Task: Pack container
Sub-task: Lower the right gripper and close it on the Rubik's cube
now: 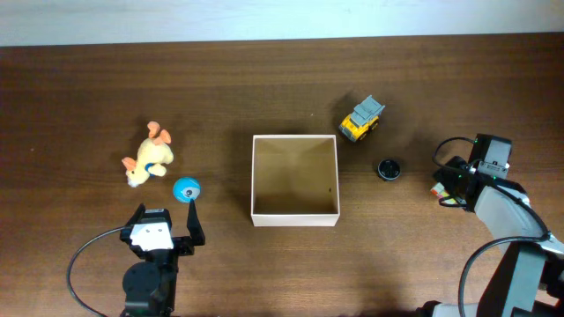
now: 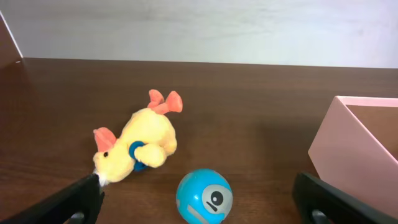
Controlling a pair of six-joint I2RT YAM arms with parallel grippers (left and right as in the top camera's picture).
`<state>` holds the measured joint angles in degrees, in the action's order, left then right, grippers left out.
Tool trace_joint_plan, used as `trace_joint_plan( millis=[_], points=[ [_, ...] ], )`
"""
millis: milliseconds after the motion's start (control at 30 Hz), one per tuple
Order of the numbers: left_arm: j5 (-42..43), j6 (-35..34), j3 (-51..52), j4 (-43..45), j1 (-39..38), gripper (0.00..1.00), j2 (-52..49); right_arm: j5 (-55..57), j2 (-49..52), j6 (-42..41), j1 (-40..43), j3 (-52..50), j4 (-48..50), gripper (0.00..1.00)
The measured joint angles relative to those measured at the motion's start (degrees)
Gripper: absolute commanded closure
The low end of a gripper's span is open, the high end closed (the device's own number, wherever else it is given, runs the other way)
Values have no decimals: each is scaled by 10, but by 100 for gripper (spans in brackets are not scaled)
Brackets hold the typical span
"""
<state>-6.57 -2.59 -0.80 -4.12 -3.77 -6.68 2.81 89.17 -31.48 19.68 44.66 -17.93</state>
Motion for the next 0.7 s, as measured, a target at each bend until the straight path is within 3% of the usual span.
trace_joint_plan(
  millis=[233, 400, 700],
  points=[
    [0, 0, 0, 0, 0, 1, 0, 1, 0, 0, 0, 0, 0, 41],
    [0, 0, 0, 0, 0, 1, 0, 2, 0, 0, 0, 0, 0, 49],
    [0, 0, 0, 0, 0, 1, 0, 2, 0, 0, 0, 0, 0, 49]
  ],
)
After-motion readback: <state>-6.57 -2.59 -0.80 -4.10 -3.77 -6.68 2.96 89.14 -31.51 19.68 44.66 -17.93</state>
